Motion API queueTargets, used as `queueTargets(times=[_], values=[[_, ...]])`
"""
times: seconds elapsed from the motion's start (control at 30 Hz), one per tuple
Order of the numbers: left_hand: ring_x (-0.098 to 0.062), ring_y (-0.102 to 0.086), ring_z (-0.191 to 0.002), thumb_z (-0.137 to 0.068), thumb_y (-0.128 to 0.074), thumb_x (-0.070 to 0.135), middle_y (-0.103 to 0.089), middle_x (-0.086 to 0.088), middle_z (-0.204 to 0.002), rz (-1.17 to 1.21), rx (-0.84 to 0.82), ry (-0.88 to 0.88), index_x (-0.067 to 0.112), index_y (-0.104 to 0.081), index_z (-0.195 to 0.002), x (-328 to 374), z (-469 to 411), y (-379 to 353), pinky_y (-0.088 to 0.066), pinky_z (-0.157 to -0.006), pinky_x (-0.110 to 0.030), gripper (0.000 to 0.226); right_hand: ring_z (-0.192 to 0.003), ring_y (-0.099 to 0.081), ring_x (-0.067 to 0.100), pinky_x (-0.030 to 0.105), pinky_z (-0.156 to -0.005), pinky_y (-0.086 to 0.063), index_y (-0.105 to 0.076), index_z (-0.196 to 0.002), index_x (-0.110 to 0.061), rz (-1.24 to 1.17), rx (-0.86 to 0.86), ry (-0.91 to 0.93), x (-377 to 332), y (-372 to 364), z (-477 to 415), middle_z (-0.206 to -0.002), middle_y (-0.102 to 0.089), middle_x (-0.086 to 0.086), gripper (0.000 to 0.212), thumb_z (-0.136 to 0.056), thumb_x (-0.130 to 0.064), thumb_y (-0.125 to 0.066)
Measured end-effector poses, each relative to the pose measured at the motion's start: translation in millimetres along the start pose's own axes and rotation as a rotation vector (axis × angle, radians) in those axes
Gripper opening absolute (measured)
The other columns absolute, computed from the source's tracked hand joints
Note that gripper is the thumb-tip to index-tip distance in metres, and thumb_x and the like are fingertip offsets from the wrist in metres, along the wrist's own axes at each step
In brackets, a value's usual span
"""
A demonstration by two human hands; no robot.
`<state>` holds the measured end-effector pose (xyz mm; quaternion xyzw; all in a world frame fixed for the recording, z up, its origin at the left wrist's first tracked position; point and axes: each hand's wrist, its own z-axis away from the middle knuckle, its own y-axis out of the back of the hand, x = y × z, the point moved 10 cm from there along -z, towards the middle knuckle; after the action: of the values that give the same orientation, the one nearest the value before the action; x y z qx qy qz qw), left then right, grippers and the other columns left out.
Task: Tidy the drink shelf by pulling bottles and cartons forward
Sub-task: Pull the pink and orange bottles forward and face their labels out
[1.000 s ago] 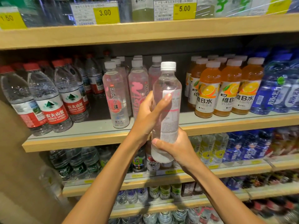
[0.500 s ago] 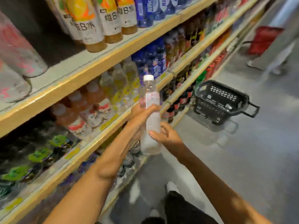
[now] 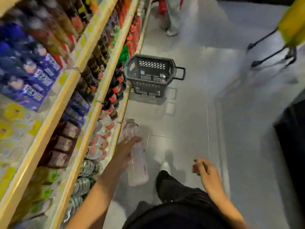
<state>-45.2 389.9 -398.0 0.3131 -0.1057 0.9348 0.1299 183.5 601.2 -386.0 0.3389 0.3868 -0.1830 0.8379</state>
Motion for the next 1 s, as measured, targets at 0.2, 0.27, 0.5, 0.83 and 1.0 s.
queueTargets(times=[0.2, 0.27, 0.5, 0.83, 1.0], values=[[-0.022, -0.066, -0.059, -0.079, -0.071, 0.016, -0.067, -0.013, -0.073, -0.009, -0.050, -0.065, 0.000, -0.062, -0.107, 73, -54, -63, -0.055, -0.056, -0.032, 0.034, -0.080, -0.066, 0.018, 0.033, -0.080, -0.052, -0.062, -0.099, -0.017, 0.033, 0.004, 0.093, -71, 34, -85, -0.080, -0.068, 0.005, 0.020, -0.100, -0.018, -0.043], [-0.021, -0.065, -0.058, -0.080, -0.071, 0.015, -0.066, -0.013, -0.071, 0.015, -0.058, -0.101, -0.001, -0.061, -0.107, 104, -68, -79, -0.056, -0.055, -0.031, 0.032, -0.080, -0.065, 0.018, 0.032, -0.079, -0.051, -0.063, -0.101, -0.014, 0.031, 0.004, 0.109, -91, 41, -111, -0.081, -0.068, 0.007, 0.020, -0.101, -0.017, -0.042], [-0.021, -0.066, -0.060, -0.081, -0.071, 0.016, -0.063, -0.016, -0.077, 0.006, -0.072, -0.171, -0.007, -0.055, -0.121, 204, -141, -116, -0.054, -0.052, -0.030, 0.048, -0.077, -0.066, 0.023, 0.030, -0.073, -0.053, -0.063, -0.089, -0.018, -0.065, 0.071, 0.059, -131, 33, -196, -0.073, -0.068, 0.005, 0.022, -0.100, -0.012, -0.045], [-0.031, -0.065, -0.084, -0.078, -0.074, 0.019, -0.065, -0.021, -0.099, -0.062, -0.095, -0.130, 0.007, -0.057, -0.123, 321, -269, -162, -0.054, -0.081, -0.048, 0.049, -0.070, -0.065, 0.023, 0.013, -0.061, -0.050, -0.067, -0.089, -0.007, -0.230, 0.204, 0.012, -219, 6, -313, -0.072, -0.068, 0.013, 0.020, -0.097, -0.003, -0.048], [-0.030, -0.066, -0.077, -0.076, -0.075, 0.016, -0.067, -0.017, -0.090, -0.075, -0.067, -0.090, 0.009, -0.061, -0.114, 362, -321, -193, -0.055, -0.078, -0.046, 0.041, -0.072, -0.067, 0.020, 0.014, -0.064, -0.052, -0.066, -0.092, -0.008, -0.233, 0.228, 0.002, -259, 14, -381, -0.075, -0.069, 0.011, 0.021, -0.098, -0.006, -0.046]])
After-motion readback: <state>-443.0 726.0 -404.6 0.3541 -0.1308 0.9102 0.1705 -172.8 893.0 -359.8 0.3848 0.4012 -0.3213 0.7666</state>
